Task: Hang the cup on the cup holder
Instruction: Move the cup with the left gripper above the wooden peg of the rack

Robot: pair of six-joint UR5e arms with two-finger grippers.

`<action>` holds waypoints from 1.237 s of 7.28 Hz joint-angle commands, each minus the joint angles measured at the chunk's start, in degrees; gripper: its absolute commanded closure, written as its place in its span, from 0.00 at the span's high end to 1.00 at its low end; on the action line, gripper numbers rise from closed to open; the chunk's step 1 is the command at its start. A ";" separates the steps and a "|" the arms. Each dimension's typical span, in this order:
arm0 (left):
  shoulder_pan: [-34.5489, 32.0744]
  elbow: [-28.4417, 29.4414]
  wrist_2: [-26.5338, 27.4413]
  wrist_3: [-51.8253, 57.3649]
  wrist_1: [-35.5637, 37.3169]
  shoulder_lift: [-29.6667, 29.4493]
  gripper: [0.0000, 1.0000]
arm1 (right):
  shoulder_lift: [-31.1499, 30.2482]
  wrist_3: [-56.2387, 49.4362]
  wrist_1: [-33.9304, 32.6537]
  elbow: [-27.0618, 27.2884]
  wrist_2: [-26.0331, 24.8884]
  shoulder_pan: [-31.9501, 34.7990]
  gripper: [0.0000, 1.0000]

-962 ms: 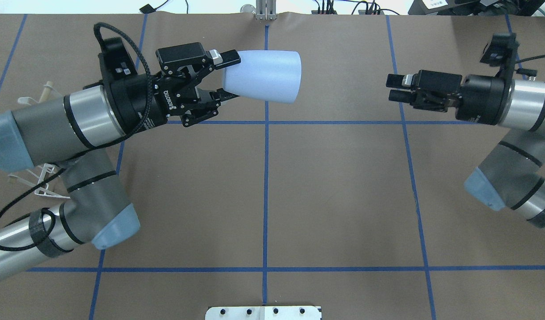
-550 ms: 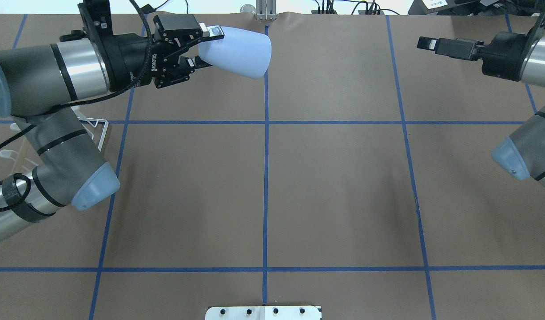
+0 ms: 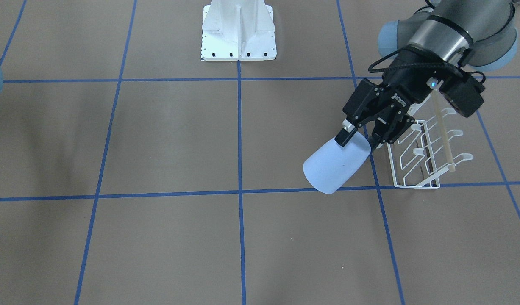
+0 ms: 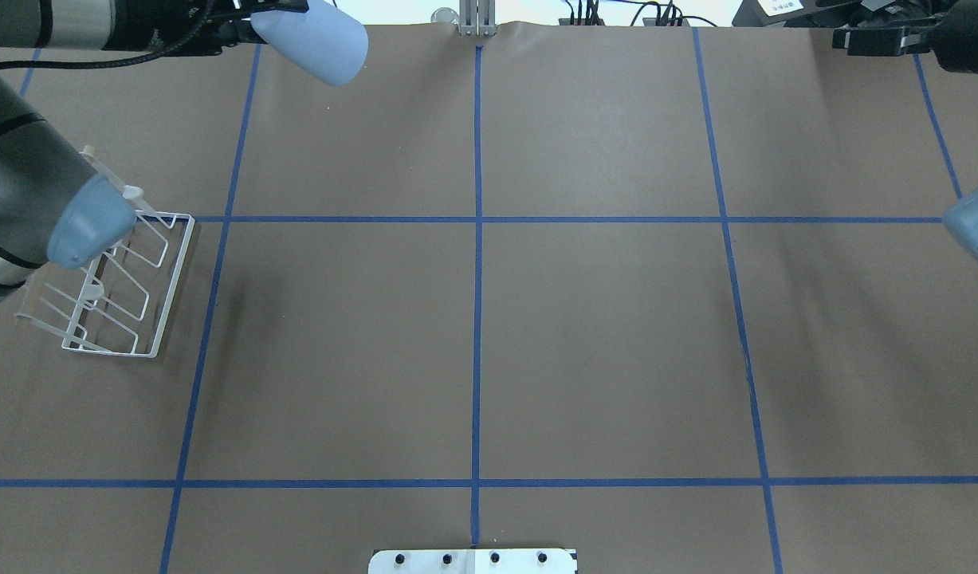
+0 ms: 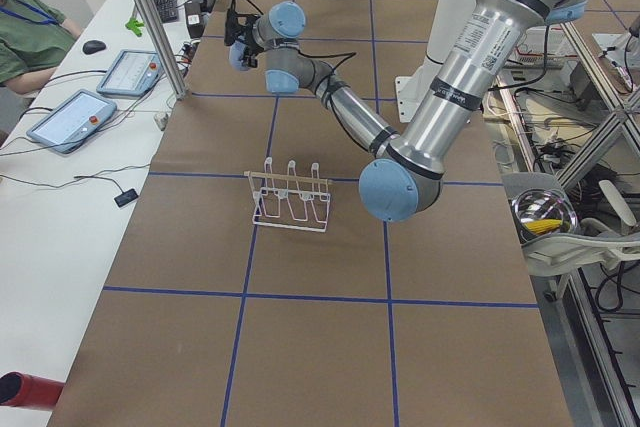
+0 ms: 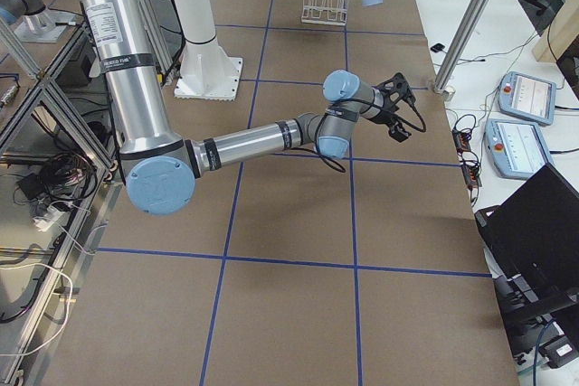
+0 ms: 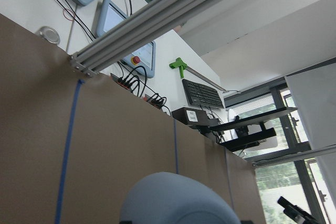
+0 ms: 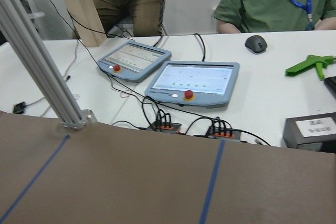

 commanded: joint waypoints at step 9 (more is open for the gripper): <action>-9.95 -6.21 -13.46 32.06 32.28 12.15 0.00 | -2.63 -12.11 -37.10 0.67 21.43 9.92 1.00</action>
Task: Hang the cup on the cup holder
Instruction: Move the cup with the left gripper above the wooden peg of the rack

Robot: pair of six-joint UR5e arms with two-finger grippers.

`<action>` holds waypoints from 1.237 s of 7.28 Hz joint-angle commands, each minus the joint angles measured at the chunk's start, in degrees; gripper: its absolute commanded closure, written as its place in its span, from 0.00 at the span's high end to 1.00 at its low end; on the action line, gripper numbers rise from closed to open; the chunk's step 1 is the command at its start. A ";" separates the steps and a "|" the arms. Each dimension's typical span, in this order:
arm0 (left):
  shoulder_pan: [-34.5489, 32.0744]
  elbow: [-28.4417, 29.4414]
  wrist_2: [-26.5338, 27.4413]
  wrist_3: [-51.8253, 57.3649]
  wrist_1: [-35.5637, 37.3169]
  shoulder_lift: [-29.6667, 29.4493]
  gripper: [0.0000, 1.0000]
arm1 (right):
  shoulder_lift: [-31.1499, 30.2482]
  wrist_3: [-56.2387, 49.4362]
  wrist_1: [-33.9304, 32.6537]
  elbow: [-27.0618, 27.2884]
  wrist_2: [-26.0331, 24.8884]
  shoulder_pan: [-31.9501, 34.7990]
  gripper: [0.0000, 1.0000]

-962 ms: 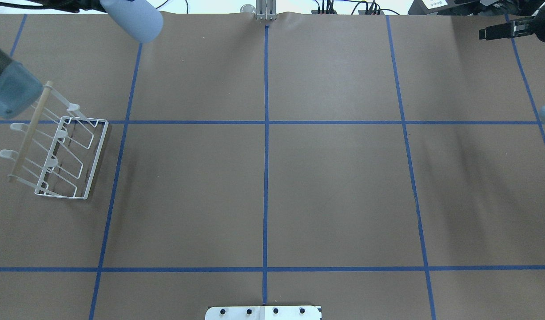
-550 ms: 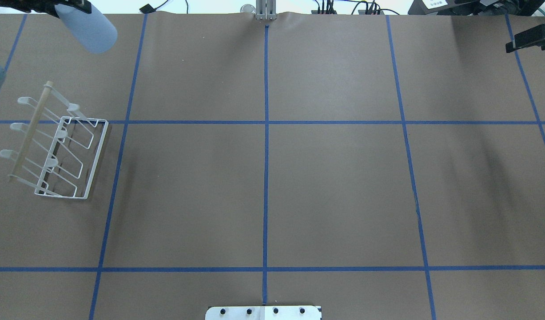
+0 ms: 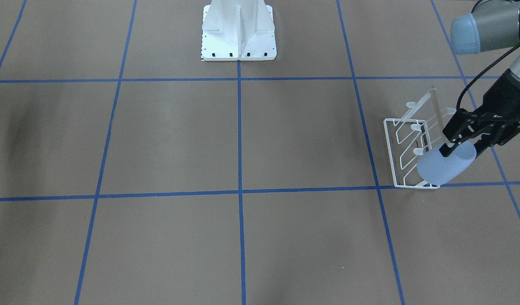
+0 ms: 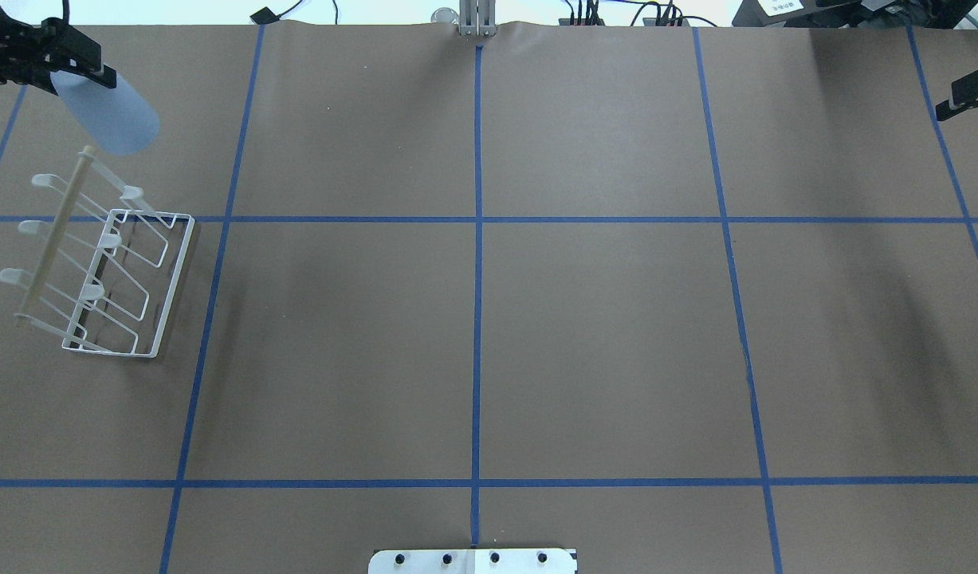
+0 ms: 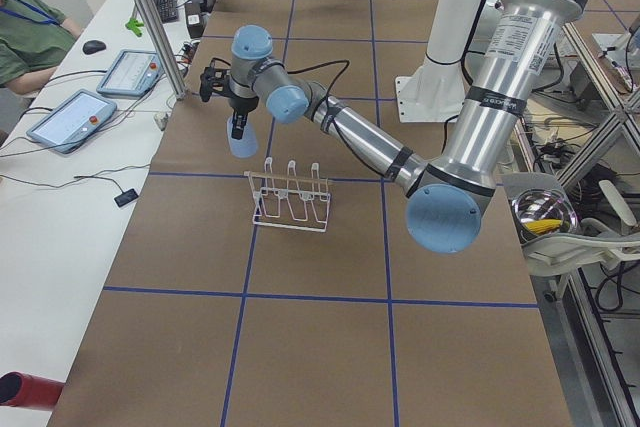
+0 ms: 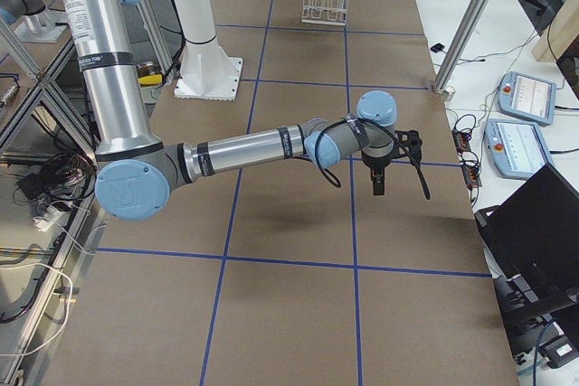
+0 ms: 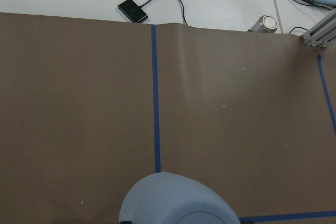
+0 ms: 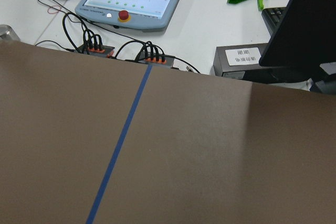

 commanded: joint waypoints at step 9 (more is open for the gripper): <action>4.21 -1.70 0.09 0.12 1.45 4.33 0.00 | -2.12 -0.11 -0.14 0.02 -0.03 -0.06 1.00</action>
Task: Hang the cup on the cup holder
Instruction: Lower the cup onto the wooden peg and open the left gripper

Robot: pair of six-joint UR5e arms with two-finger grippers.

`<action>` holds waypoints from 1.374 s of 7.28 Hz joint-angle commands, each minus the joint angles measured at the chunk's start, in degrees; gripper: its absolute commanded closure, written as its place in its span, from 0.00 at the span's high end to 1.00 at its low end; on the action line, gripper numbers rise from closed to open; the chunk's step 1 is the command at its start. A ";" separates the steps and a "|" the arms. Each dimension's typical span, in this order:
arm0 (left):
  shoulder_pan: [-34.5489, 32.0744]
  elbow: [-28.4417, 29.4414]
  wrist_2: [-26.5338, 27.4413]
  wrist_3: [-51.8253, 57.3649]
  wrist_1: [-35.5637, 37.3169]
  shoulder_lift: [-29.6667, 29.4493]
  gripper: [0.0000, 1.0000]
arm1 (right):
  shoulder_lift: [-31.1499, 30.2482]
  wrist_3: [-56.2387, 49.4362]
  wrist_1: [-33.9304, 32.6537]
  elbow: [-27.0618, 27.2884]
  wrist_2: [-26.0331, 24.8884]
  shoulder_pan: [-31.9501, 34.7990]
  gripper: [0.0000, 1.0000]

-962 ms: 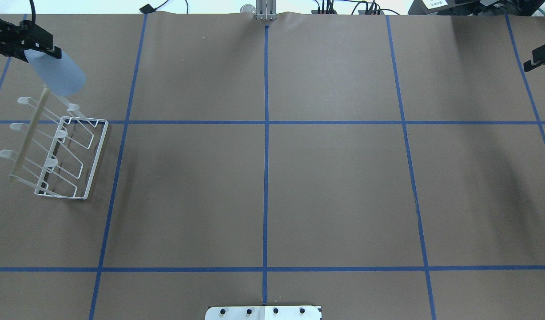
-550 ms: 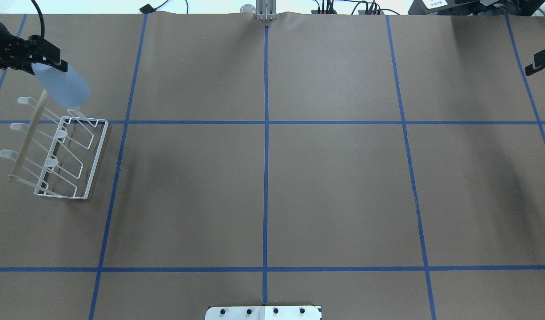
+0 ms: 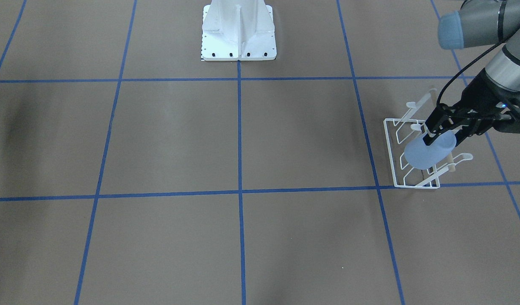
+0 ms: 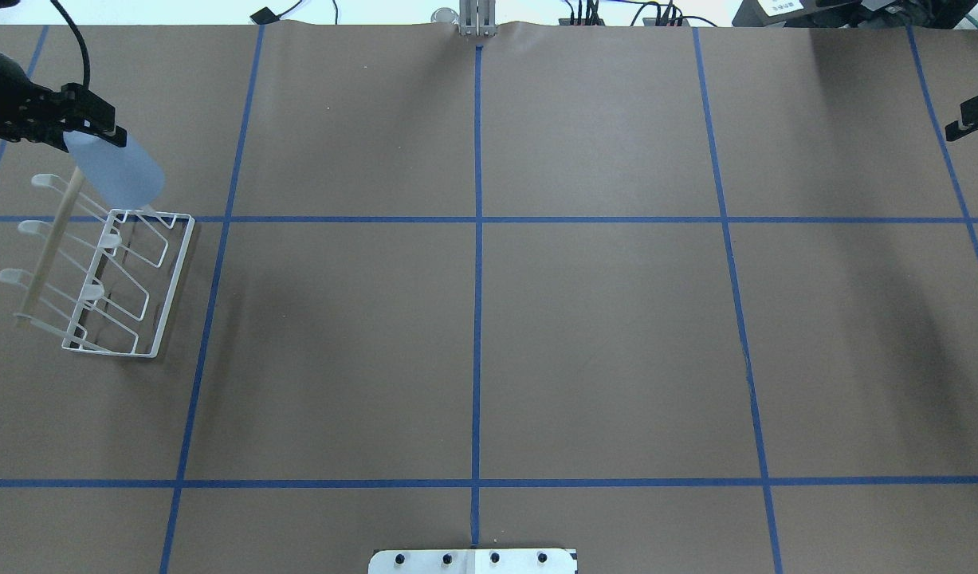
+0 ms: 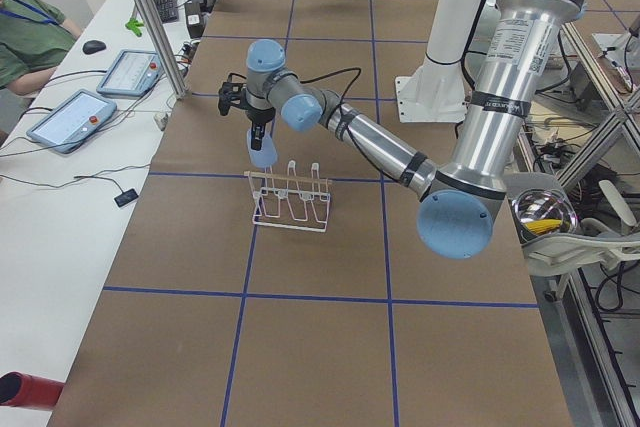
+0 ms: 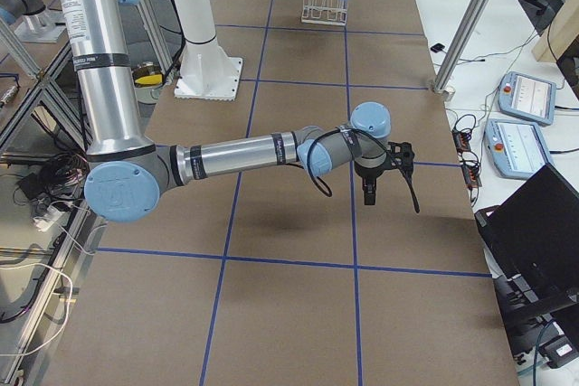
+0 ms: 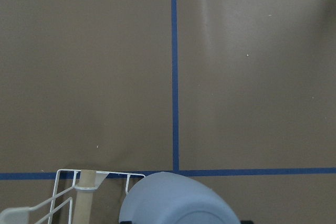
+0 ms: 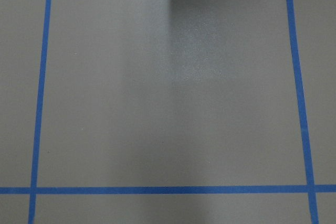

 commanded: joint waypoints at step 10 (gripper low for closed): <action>0.49 -7.43 -1.68 -0.58 -0.03 9.72 0.48 | -0.42 0.00 0.01 0.52 0.05 0.00 1.00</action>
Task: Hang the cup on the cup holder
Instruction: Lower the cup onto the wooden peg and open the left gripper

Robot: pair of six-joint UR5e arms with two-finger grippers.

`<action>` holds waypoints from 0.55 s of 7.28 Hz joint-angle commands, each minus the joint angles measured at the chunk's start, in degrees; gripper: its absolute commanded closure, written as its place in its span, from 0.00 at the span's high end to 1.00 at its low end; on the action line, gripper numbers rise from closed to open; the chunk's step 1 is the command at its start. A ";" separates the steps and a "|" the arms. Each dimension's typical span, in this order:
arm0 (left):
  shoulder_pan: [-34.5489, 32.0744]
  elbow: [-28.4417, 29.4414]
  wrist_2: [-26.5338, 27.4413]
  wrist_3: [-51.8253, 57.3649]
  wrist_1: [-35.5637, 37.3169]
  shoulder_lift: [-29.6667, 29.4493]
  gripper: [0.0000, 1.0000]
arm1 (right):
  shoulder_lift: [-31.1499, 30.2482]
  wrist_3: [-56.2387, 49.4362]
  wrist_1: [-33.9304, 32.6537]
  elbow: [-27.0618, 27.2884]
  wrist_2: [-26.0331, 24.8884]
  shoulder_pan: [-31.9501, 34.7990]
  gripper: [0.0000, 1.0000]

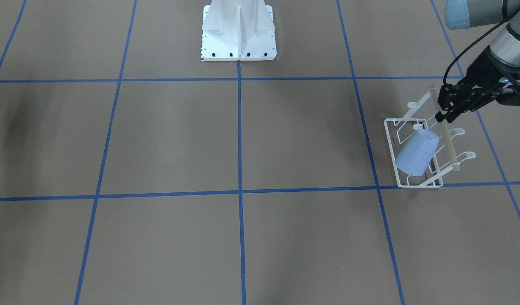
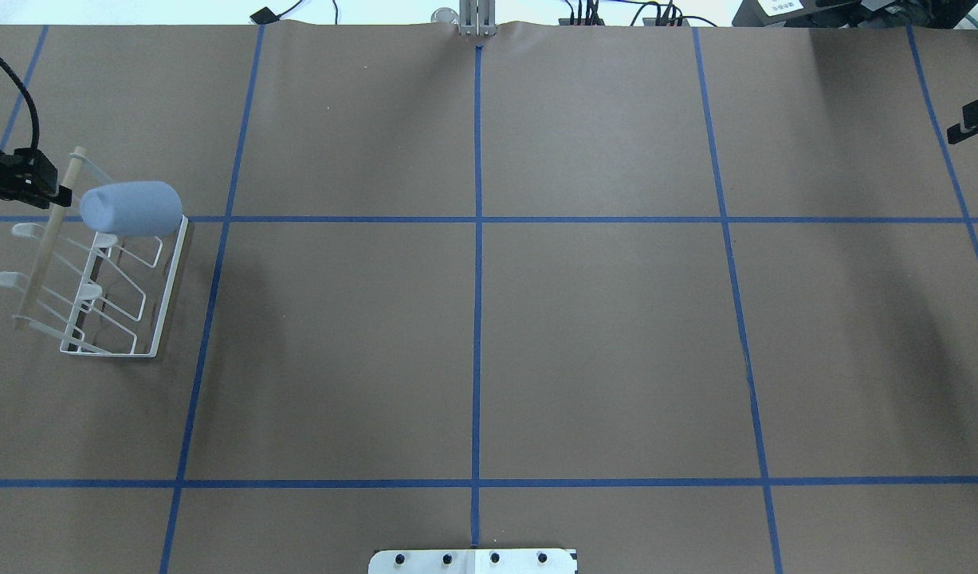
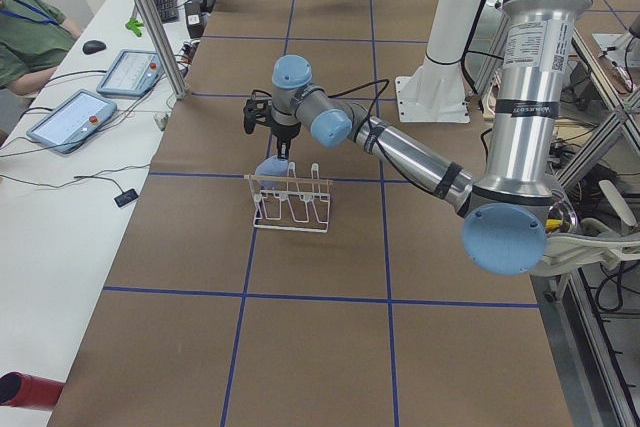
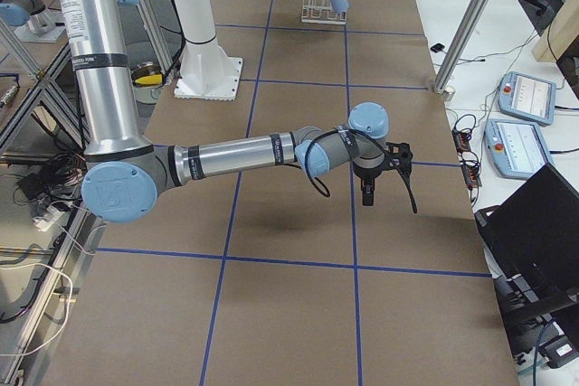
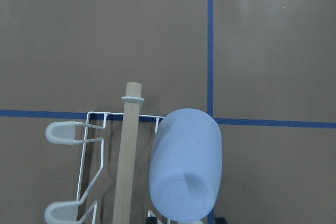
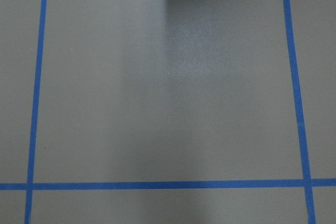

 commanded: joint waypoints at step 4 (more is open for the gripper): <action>-3.06 -0.65 -1.79 1.57 0.10 0.55 0.99 | -0.27 -0.96 -0.96 0.00 3.07 0.87 1.00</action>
